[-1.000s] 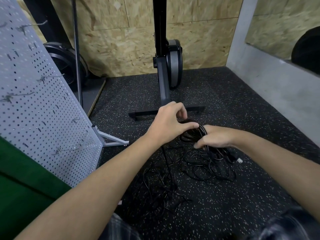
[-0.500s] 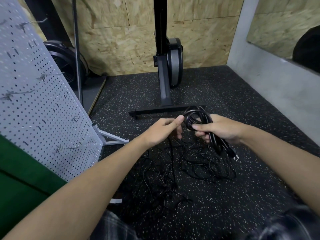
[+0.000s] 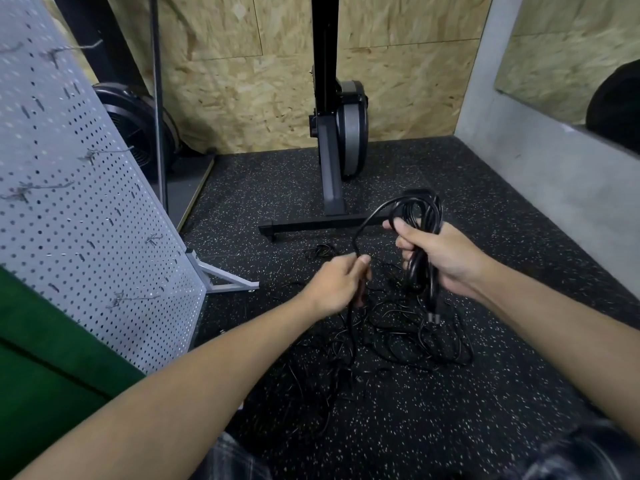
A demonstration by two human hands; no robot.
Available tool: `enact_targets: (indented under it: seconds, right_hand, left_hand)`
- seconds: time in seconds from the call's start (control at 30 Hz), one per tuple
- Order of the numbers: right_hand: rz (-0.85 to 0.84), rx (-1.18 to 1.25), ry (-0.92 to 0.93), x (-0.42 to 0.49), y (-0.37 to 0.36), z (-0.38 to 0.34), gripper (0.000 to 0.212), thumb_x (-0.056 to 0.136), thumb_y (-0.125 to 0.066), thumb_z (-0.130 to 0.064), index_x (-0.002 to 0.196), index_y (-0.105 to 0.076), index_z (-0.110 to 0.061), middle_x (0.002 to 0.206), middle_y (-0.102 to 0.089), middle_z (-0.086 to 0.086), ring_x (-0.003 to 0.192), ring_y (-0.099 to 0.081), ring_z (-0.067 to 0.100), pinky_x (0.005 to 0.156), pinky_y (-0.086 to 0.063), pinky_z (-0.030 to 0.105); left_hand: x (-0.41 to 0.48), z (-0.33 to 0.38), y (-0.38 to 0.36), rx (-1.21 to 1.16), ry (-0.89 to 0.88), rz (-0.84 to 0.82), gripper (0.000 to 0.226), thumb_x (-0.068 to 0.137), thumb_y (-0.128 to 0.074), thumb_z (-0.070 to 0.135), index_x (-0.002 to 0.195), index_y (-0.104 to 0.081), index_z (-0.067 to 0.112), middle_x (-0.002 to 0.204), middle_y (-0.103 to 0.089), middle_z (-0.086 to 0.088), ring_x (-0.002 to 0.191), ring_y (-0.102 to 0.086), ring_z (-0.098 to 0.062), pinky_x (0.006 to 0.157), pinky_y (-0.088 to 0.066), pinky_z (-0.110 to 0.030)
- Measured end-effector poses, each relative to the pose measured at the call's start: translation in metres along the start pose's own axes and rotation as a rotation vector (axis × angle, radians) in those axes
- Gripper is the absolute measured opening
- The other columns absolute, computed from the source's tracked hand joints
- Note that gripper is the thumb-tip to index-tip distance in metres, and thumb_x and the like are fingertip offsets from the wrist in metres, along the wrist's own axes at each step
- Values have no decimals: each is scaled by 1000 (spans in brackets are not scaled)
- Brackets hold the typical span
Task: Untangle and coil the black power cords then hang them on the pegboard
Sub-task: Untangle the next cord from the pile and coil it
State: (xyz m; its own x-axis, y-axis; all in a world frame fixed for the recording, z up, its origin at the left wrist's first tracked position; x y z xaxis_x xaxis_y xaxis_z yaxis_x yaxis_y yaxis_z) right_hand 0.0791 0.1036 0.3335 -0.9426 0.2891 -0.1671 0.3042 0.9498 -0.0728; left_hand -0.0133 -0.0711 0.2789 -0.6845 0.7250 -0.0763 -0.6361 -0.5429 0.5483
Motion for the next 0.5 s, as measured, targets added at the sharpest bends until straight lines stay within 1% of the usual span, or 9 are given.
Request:
enact_targets:
  seconds: [0.03,0.07,0.1,0.13,0.2,0.27,0.33,0.4,0.5]
  right_hand:
    - [27,-19,29,0,-2,0,73,74,-83,-46,128,-69,1,78,-72,-7,75,-63,7,75,-52,28]
    - [50,-21,48,0,-4,0,63,71,-84,-42,121,-74,-5,89,-79,-3,84,-70,8,83,-56,28]
    - [64,-19,58,0,-4,0,52,70,-86,-35,114,-76,-8,98,-81,1,90,-73,9,86,-57,29]
    - [73,-19,57,1,-5,-1,46,69,-88,-28,109,-77,-9,100,-81,3,90,-75,11,86,-58,29]
    - [89,-23,43,2,-3,1,40,66,-91,-19,102,-78,-10,97,-81,5,90,-77,15,85,-58,31]
    - [95,-57,11,4,0,4,35,70,-91,-12,104,-80,-11,97,-81,6,92,-76,17,90,-57,33]
    - [83,-110,-18,5,1,6,33,76,-88,-5,107,-80,-11,94,-80,2,92,-75,15,92,-55,32]
    - [59,-128,-36,5,3,6,31,78,-85,-1,107,-79,-10,91,-79,0,92,-72,15,92,-54,32]
    - [29,-143,-52,6,4,7,23,82,-83,-5,103,-78,-12,104,-79,4,103,-70,19,101,-51,37]
  left_hand:
    - [-1,7,-5,100,-17,-13,46,113,-37,43,96,-60,7,70,-64,-3,64,-66,-22,69,-52,-37]
    - [-3,13,-11,182,-33,-42,47,113,-36,42,97,-61,6,71,-62,-2,62,-61,-19,63,-49,-33]
    - [-4,17,-16,248,-56,-84,46,114,-35,40,100,-62,5,73,-62,-2,62,-57,-17,60,-46,-30]
    - [-6,20,-20,309,-85,-129,43,114,-34,37,104,-62,6,76,-64,-3,63,-57,-18,61,-45,-29]
    - [-8,27,-25,418,-140,-209,36,114,-33,32,105,-59,9,77,-63,-5,68,-57,-23,70,-44,-32]
    - [-8,31,-26,482,-168,-260,28,113,-35,32,103,-53,14,73,-57,-2,67,-55,-22,72,-42,-34]
    - [-9,33,-25,544,-184,-307,26,112,-38,32,111,-56,14,74,-55,-1,65,-53,-19,71,-41,-33]
    - [-10,33,-25,615,-204,-346,25,112,-41,32,119,-57,14,78,-55,-2,70,-53,-23,73,-43,-34]
    - [-10,31,-24,637,-229,-375,22,111,-42,32,117,-56,16,78,-55,-2,69,-54,-21,72,-44,-34]
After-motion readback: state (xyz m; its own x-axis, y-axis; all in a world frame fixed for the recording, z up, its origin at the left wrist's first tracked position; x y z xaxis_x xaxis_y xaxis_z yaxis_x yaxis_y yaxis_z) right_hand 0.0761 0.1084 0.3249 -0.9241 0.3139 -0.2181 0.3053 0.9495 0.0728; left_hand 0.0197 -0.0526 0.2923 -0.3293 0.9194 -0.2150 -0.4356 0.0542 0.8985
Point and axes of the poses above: each hand's wrist, its own x-axis towards the middle knuckle, its own y-axis out of the back of the hand, z = x × y, the point moved 1 cm from there along x, towards the middle knuckle
